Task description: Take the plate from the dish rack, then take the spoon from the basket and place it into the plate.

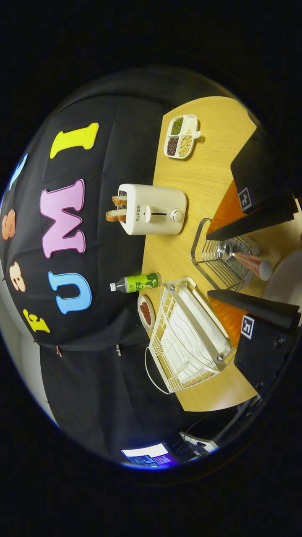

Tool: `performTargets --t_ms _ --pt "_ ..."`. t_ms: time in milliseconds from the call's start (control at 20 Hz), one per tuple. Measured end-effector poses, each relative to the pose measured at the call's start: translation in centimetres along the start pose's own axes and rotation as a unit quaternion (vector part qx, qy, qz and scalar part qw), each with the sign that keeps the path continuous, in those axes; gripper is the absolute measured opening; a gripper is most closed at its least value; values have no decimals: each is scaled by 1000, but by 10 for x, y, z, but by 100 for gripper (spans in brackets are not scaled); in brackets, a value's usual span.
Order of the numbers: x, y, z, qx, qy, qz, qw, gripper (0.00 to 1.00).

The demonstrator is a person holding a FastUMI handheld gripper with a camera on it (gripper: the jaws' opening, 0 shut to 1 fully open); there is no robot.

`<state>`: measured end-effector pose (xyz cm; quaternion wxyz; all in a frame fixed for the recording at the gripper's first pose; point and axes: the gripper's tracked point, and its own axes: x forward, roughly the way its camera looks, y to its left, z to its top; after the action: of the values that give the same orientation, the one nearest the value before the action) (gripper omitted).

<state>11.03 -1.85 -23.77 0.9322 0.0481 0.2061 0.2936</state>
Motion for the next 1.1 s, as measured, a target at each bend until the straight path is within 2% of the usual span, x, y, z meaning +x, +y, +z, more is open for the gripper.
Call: performTargets --t_ms 150,300,450,500,800,1100 --pt "3 -1 -2 -4 0 -3 1000 74" --pt "8 -3 -5 -19 3 -6 1000 46" --pt "6 -6 -6 -15 6 -15 1000 38" --pt "10 -7 -6 -18 4 -16 1000 28" --pt "11 -7 -6 -53 16 -14 998 24" --pt "-2 -19 14 -37 15 -25 999 23"
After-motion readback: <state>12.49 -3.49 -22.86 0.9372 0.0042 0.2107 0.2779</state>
